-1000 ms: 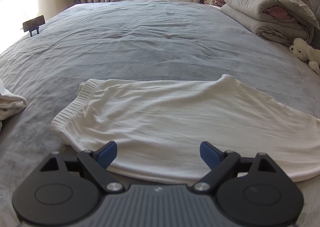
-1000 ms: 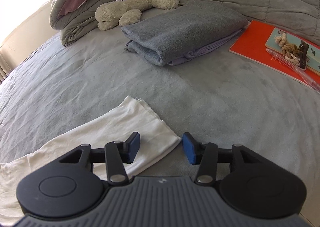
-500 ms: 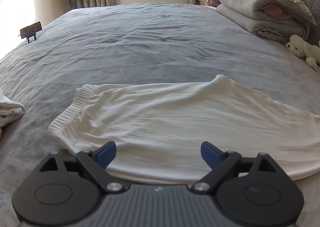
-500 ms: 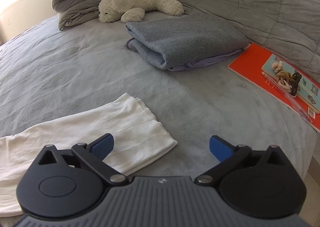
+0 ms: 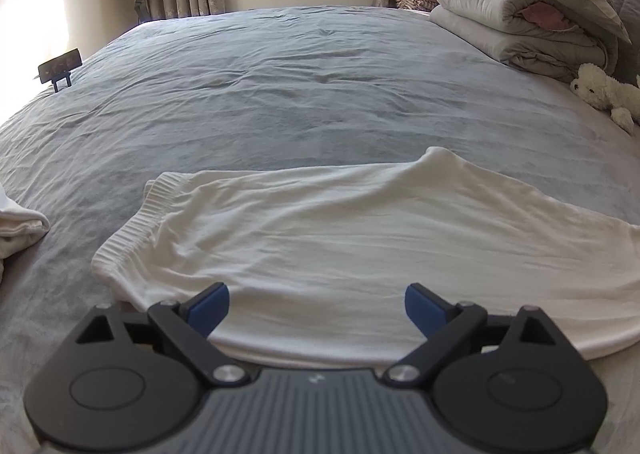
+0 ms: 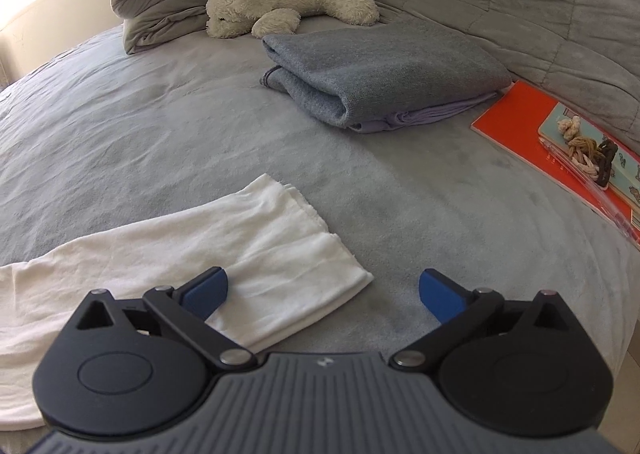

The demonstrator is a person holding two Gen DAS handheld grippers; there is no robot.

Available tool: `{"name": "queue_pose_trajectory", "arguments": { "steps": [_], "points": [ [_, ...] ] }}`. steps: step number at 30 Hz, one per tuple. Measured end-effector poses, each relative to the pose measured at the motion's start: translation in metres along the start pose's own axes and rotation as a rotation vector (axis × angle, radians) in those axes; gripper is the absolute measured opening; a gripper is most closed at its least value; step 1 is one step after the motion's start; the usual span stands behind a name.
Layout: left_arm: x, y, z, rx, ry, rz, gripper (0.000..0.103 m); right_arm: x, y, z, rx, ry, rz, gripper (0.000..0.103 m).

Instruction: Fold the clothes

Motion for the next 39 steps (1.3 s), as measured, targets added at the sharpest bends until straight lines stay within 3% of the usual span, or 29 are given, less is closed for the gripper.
{"name": "queue_pose_trajectory", "arguments": {
  "steps": [5, 8, 13, 20, 26, 28, 31, 34, 39],
  "points": [
    [0.000, -0.001, -0.001, 0.004, -0.012, -0.001, 0.096, 0.000, -0.002, 0.001, -0.023, 0.035, -0.033, 0.098],
    [0.000, 0.000, -0.001, 0.008, -0.014, -0.004, 0.096, 0.000, -0.006, 0.009, -0.046, 0.099, -0.027, 0.089],
    [0.001, 0.001, 0.002, 0.011, -0.010, -0.011, 0.096, -0.004, -0.010, 0.024, -0.070, 0.203, -0.023, 0.064],
    [0.001, 0.003, 0.009, 0.021, 0.000, -0.015, 0.096, -0.006, -0.011, 0.019, -0.108, 0.193, -0.028, 0.048],
    [0.003, 0.004, 0.011, 0.030, -0.003, -0.025, 0.096, -0.007, -0.010, 0.029, -0.148, 0.296, -0.040, 0.038],
    [0.002, 0.005, 0.011, 0.034, -0.009, -0.029, 0.096, -0.007, -0.010, 0.033, -0.152, 0.332, -0.043, 0.021],
    [0.002, 0.005, 0.012, 0.036, -0.010, -0.031, 0.096, -0.006, -0.011, 0.035, -0.156, 0.359, -0.046, 0.008],
    [0.003, 0.006, 0.012, 0.039, -0.014, -0.035, 0.096, -0.007, -0.016, 0.030, -0.164, 0.350, -0.029, 0.007],
    [0.003, 0.006, 0.011, 0.044, -0.024, -0.042, 0.096, -0.021, -0.039, 0.007, -0.200, 0.254, 0.072, 0.007]
  ]
}}
Point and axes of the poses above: each gripper's, at about its wrist camera, not at the fingertips, and y roughly the way its jaws point, z to its right, x to its underside, the point moved 7 cm from there along y, roughly the way its jaws point, and after that the axes turned 1 degree about z, right-handed, at the moved point
